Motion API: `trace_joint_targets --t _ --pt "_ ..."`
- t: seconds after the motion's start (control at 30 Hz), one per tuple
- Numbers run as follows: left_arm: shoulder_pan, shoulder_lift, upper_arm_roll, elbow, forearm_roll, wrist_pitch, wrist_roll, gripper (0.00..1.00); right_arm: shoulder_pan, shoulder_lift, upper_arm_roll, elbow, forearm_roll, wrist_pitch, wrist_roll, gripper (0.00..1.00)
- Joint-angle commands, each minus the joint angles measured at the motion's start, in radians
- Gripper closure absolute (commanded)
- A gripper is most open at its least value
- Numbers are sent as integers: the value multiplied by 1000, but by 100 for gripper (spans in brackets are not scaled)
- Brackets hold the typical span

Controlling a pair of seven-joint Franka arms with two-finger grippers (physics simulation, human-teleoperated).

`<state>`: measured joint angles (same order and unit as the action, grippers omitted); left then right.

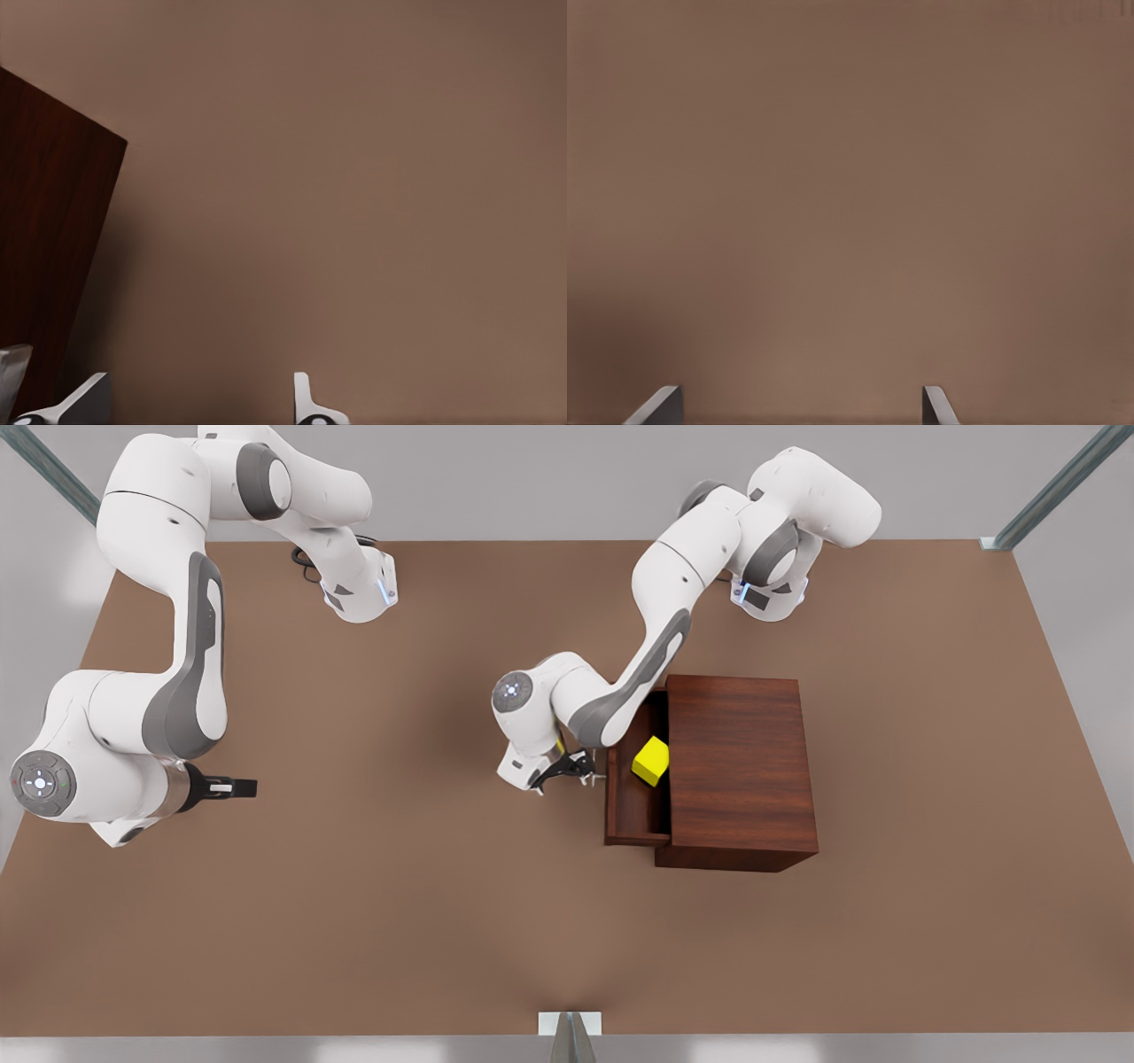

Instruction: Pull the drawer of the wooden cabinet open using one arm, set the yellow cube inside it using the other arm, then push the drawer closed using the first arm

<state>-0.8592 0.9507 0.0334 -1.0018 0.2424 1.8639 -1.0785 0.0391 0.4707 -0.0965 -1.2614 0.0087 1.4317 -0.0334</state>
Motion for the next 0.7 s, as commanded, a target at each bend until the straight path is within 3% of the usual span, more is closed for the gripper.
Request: trace_joint_targets --t 0.0,0.67 --pt "3 -4 0 -1 0 -8 75 0 1 -1 0 0 1 -1 -62 0" --pt "88 -81 0 -50 -23 -166 246 0 1 -1 0 0 -3 -1 -60 0"
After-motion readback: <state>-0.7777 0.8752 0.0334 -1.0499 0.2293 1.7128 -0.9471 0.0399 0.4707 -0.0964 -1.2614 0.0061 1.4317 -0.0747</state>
